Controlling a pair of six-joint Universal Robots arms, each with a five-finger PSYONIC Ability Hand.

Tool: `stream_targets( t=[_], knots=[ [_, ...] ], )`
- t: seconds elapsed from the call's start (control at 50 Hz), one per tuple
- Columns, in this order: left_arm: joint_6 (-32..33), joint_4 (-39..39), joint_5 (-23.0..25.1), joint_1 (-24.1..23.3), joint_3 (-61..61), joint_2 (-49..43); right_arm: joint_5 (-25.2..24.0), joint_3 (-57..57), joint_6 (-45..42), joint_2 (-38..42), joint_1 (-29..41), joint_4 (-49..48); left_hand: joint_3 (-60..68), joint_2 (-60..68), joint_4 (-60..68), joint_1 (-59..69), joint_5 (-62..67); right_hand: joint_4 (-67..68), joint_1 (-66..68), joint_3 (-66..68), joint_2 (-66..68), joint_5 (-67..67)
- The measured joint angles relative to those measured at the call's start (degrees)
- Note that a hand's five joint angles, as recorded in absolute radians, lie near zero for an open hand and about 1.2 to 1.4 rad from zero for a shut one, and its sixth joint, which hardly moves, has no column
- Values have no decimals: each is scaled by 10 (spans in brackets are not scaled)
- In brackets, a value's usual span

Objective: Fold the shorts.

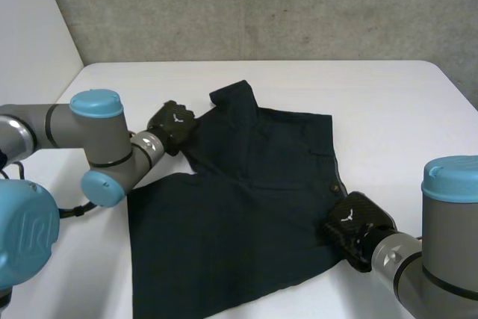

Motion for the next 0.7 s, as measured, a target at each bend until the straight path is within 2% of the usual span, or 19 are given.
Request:
stream_targets(
  t=[0.04, 0.12, 0.24, 0.44, 0.6, 0.7],
  knots=[
    [-1, 2, -28, -2, 9, -4, 0, 1, 0, 0, -2, 0, 10, 10, 9, 0, 0, 0, 0, 0, 0, 0],
    [-4, 8, -127, -13, 16, -3, 0, 1, 0, 0, -6, -1, 14, 11, 11, 0, 0, 0, 0, 0, 0, 0],
    [-5, 6, -204, -38, -2, 20, 0, 1, 1, 0, -6, -1, 14, 11, 11, 0, 0, 0, 0, 0, 0, 0],
    [-15, -26, -233, -58, -45, 58, 0, 1, 3, 1, -4, -1, 14, 12, 12, 0, 0, 0, 0, 0, 0, 0],
    [-27, -102, -302, -58, -19, 59, 0, 2, 4, 2, -5, -1, 16, 13, 13, 0, 0, 0, 0, 0, 0, 0],
    [-28, -137, -328, -58, -6, 58, 0, 3, 4, 2, -5, 0, 16, 13, 13, 0, 0, 0, 0, 0, 0, 0]
  ],
)
